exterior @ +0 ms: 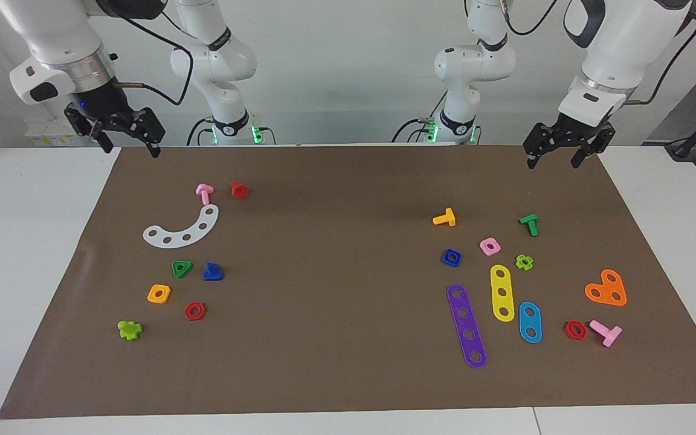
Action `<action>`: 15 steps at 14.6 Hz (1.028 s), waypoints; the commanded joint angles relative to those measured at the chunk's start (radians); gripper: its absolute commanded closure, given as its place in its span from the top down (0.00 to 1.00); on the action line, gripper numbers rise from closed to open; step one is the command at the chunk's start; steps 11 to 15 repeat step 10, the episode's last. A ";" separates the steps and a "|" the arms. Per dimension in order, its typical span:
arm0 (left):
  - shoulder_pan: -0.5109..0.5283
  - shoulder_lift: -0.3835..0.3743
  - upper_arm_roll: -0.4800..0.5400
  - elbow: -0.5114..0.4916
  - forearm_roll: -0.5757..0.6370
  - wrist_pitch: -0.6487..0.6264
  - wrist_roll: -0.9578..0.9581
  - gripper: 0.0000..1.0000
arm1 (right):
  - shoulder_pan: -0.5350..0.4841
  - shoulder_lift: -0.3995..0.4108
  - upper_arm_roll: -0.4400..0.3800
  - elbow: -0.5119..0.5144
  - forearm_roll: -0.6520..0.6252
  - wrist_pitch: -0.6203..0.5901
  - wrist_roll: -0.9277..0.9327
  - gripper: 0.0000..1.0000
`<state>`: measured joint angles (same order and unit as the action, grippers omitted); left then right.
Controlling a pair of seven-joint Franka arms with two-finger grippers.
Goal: Unscrew and place screws in storage area
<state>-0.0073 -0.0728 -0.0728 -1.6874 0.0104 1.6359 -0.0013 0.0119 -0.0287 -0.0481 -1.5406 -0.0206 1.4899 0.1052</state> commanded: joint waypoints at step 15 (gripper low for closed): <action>0.010 -0.015 -0.007 -0.014 0.016 -0.001 -0.002 1.00 | 0.003 -0.036 0.007 -0.049 0.002 0.000 0.016 1.00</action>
